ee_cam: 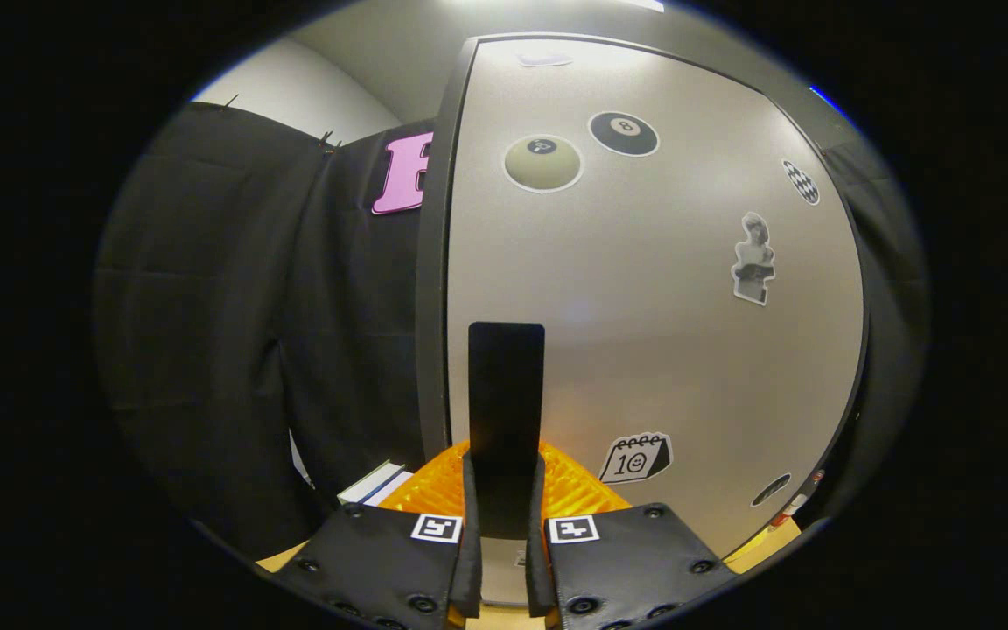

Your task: Open the shoe cabinet door, grab the shoes and put them into the shoe cabinet, then close the shoe cabinet door.

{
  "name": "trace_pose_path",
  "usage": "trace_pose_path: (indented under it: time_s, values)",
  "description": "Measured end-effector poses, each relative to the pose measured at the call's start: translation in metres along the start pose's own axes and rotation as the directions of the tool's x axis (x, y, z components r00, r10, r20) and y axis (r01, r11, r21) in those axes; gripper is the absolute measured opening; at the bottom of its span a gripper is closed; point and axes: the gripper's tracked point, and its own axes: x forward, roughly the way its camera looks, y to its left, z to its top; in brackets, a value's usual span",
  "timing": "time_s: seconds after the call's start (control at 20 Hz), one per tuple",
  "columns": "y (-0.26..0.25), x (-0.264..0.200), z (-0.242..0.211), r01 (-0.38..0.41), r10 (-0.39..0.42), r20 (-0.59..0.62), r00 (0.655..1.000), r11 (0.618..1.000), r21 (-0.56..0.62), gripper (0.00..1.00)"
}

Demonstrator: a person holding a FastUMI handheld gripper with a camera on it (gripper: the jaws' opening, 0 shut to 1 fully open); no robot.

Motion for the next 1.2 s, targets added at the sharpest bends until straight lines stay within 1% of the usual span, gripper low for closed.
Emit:
trace_pose_path:
  time_s: [0.35,0.65,1.2]
  values:
    - [0.001,-0.005,-0.003,0.004,-0.004,-0.061,0.998,1.0,0.003,0.06]
    - [0.006,-0.028,-0.002,0.028,-0.027,-0.08,0.996,1.0,0.007,0.06]
    - [-0.004,-0.045,-0.003,0.061,-0.061,-0.077,0.995,0.998,-0.005,0.06]
